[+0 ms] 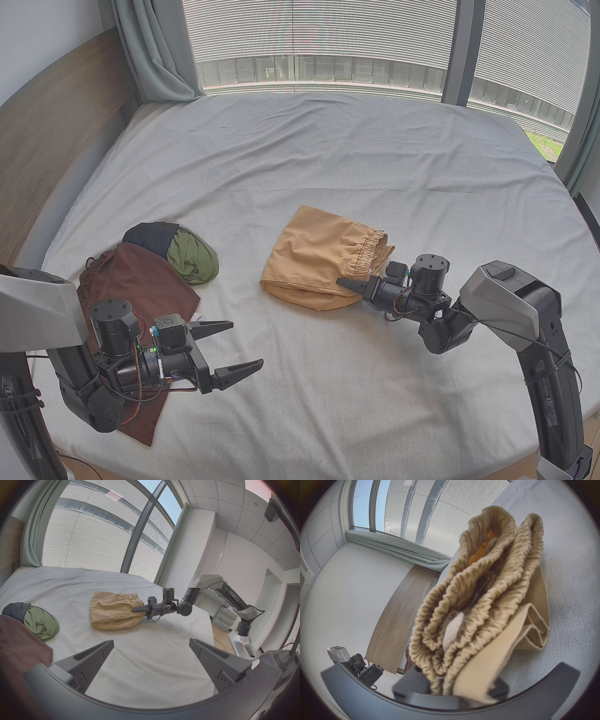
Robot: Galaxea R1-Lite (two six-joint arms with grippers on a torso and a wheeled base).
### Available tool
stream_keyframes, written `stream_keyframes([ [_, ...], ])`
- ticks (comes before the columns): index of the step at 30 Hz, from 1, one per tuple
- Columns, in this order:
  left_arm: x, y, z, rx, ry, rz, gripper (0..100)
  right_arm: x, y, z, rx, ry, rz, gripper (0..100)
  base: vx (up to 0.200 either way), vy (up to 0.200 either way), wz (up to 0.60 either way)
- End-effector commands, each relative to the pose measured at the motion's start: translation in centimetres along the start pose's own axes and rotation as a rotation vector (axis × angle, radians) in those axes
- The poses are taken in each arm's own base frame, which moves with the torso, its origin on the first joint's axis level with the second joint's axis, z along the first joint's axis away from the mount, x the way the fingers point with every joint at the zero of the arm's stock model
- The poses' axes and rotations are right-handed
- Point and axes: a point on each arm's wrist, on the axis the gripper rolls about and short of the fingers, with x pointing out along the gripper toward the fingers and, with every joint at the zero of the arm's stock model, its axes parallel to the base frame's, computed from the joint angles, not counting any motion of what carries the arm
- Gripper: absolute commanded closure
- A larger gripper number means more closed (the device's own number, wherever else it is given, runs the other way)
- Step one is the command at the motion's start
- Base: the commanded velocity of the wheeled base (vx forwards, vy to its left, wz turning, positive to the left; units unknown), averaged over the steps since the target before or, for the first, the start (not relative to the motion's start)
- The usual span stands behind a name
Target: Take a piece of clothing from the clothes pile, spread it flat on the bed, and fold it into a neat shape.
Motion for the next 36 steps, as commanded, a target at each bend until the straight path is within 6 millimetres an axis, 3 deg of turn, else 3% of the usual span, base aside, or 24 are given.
stream_keyframes([
  [1, 0.0, 0.0, 0.1, 0.002, -0.003, 0.0, 0, -0.2, -0.2, -0.4, 0.009, 0.009, -0.008, 0, 0.0, 0.0, 0.0],
  [13, 0.0, 0.1, 0.2, 0.007, -0.009, 0.004, 0, -3.2, 1.8, -0.5, -0.011, 0.044, -0.058, 0, 0.0, 0.0, 0.0],
  [16, 0.0, 0.2, 0.2, 0.006, -0.01, 0.005, 0, -4.3, 2.0, 0.3, -0.031, 0.029, -0.072, 0, 0.0, 0.0, 0.0],
  [20, 0.0, 0.2, 0.3, 0.009, -0.014, 0.005, 0, -7.2, 4.2, 2.7, -0.055, -0.02, -0.085, 0, 0.0, 0.0, 0.0],
  [29, 0.1, 0.2, 0.3, 0.008, -0.012, 0.004, 0, -10.6, 8.2, 6.4, -0.138, -0.108, -0.069, 0, 0.0, 0.0, 0.0],
  [32, 0.1, 0.1, 0.3, 0.009, -0.012, 0.001, 0, -10.6, 8.9, 7.4, -0.164, -0.135, -0.051, 0, 0.0, 0.0, 0.0],
  [36, 0.2, 0.1, 0.2, 0.007, -0.01, -0.002, 0, -9.1, 9.8, 7.6, -0.185, -0.135, -0.009, 0, 0.0, 0.0, 0.0],
])
